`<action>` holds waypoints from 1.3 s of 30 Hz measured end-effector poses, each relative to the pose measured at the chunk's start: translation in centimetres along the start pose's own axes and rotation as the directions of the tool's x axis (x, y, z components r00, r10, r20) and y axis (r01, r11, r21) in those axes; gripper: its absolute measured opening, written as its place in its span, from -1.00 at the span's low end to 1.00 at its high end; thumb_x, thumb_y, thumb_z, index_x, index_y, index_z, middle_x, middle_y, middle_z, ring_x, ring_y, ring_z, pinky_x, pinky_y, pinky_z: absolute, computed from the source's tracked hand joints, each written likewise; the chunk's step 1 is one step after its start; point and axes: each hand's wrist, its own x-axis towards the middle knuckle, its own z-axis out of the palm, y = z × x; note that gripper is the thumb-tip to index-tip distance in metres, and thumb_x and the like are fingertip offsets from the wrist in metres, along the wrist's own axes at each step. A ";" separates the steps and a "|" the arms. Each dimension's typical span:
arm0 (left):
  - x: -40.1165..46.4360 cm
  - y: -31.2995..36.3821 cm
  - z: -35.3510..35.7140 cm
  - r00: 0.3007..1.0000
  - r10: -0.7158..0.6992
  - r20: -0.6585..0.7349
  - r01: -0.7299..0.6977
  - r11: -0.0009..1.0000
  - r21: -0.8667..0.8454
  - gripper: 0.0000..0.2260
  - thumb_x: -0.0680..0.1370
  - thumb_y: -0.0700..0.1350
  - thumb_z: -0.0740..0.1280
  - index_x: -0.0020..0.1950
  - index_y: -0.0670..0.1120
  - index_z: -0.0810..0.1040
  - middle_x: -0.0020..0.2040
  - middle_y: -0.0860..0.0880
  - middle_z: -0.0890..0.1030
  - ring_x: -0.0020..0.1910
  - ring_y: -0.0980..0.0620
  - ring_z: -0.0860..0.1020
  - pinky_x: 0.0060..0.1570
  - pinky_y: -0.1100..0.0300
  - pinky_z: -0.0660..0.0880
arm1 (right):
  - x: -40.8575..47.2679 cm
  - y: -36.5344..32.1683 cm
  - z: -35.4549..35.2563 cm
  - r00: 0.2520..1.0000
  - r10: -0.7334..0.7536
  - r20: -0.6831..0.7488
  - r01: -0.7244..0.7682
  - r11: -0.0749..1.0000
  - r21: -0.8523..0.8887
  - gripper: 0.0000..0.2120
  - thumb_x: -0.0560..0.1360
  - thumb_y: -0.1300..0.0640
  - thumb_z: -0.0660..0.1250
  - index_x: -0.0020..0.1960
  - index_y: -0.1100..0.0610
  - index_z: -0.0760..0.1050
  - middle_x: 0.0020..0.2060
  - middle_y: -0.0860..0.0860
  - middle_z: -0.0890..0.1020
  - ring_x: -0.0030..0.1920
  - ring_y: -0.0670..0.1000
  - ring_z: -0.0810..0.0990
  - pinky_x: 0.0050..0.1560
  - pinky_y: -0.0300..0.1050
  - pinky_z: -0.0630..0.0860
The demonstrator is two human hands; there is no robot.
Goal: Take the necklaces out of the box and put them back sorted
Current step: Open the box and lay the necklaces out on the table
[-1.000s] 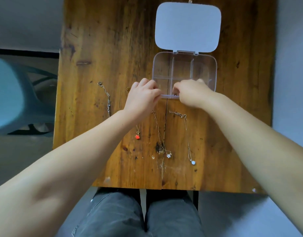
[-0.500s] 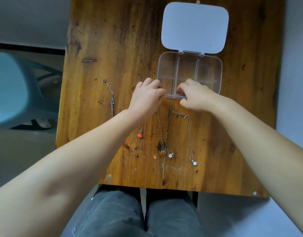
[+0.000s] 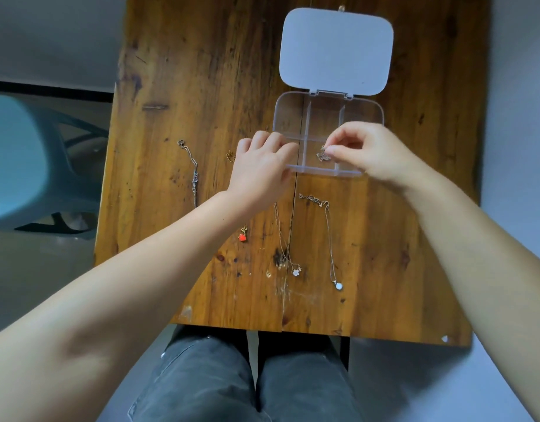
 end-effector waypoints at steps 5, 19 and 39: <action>1.1 5.4 -2.9 0.991 0.135 0.016 -0.109 0.859 -0.500 -0.61 0.52 -0.11 0.32 0.35 -0.09 0.40 0.35 -0.07 0.47 0.36 0.00 0.35 0.33 0.09 0.22 | -3.0 -1.4 -3.9 0.999 -0.040 -0.036 0.054 0.846 0.531 -0.87 0.52 0.17 0.30 -0.12 -0.01 0.59 -0.29 -0.09 0.67 -0.24 -0.11 0.60 -0.21 -0.28 0.53; -4.1 10.7 1.7 0.811 0.074 0.581 0.510 0.399 -0.762 -0.78 0.61 -0.16 0.20 -0.17 -0.16 0.56 -0.26 -0.05 0.60 -0.27 0.05 0.56 -0.07 0.16 0.53 | -9.3 6.6 -8.7 0.899 0.335 -0.282 0.160 0.348 0.924 -0.85 0.56 0.19 0.22 -0.16 0.05 0.49 -0.39 -0.09 0.55 -0.40 -0.12 0.46 -0.44 -0.30 0.34; -8.0 18.1 9.3 0.640 -0.187 0.745 0.588 0.743 -0.319 -0.88 0.58 -0.09 0.27 -0.04 -0.13 0.49 -0.23 -0.12 0.67 -0.39 -0.01 0.66 -0.22 0.09 0.64 | -4.4 12.8 -1.4 0.886 0.411 -0.213 -0.380 0.909 0.174 -0.86 0.55 0.25 0.21 0.04 0.10 0.50 -0.08 0.07 0.62 -0.21 -0.09 0.63 -0.35 -0.30 0.49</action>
